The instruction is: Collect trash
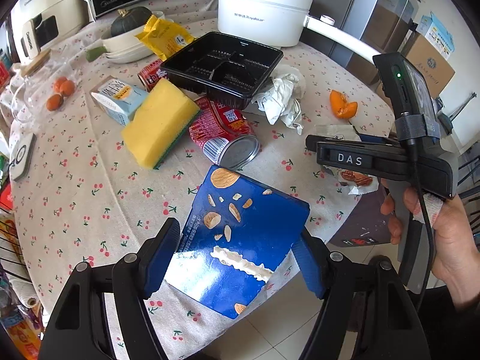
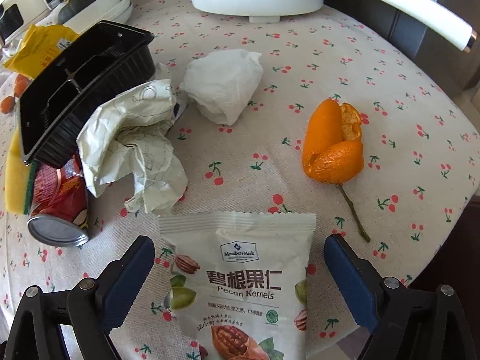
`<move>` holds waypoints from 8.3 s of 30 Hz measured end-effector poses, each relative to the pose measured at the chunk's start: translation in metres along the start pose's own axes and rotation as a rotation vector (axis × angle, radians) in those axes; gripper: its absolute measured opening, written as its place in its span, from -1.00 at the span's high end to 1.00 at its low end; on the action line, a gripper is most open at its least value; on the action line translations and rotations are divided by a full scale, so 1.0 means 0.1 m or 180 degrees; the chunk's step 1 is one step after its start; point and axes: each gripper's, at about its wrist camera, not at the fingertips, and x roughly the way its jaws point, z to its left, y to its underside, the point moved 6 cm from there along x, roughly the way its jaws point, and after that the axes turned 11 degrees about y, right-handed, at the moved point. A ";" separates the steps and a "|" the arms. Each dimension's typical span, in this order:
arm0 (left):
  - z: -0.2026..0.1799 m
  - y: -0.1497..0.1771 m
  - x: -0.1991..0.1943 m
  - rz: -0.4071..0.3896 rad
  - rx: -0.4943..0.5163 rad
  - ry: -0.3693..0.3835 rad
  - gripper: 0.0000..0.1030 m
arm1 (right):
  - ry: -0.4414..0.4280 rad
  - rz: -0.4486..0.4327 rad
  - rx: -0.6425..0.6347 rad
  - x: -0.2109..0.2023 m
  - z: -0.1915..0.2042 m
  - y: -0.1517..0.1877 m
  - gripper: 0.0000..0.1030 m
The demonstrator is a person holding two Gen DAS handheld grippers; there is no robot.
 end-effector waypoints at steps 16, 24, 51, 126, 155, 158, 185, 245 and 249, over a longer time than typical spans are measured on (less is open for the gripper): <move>-0.19 -0.03 0.06 -0.0011 0.0064 0.0001 -0.48 | -0.0183 -0.0279 0.0005 -0.42 -0.26 -0.04 -0.34; -0.63 -0.13 0.17 -0.0045 0.0220 0.0110 -0.48 | -0.0040 -0.0427 0.0005 -0.69 -0.77 0.05 -0.34; -2.62 -0.28 1.07 0.0031 0.0953 0.0828 -0.48 | 0.0389 -0.0186 0.0564 -0.73 -2.87 0.78 -0.35; 0.42 -0.06 -0.45 -0.0500 -0.0216 -0.0282 -0.92 | -0.0069 -0.0477 -0.0192 -1.00 -0.72 0.03 -0.78; 1.01 -0.25 -0.07 -0.0394 -0.0334 -0.0484 -0.92 | 0.0034 0.0079 0.0085 0.23 -0.49 -0.41 -0.29; 1.04 -0.36 0.00 -0.0409 -0.0331 -0.0483 -0.92 | 0.0151 -0.0030 -0.0017 0.22 -0.47 -0.45 0.20; 1.22 -0.83 0.64 -0.0177 -0.0024 0.0200 -0.43 | -0.0182 -0.0102 -0.0118 -0.34 -0.99 -0.23 0.35; -1.68 -0.04 0.47 -0.0043 0.0444 0.0769 -0.36 | 0.0146 0.0101 0.0218 -0.78 -2.45 1.09 0.33; -1.92 -0.04 0.64 0.0027 0.0538 0.0842 -0.36 | 0.0187 0.0122 0.0268 -0.73 -2.57 1.12 0.31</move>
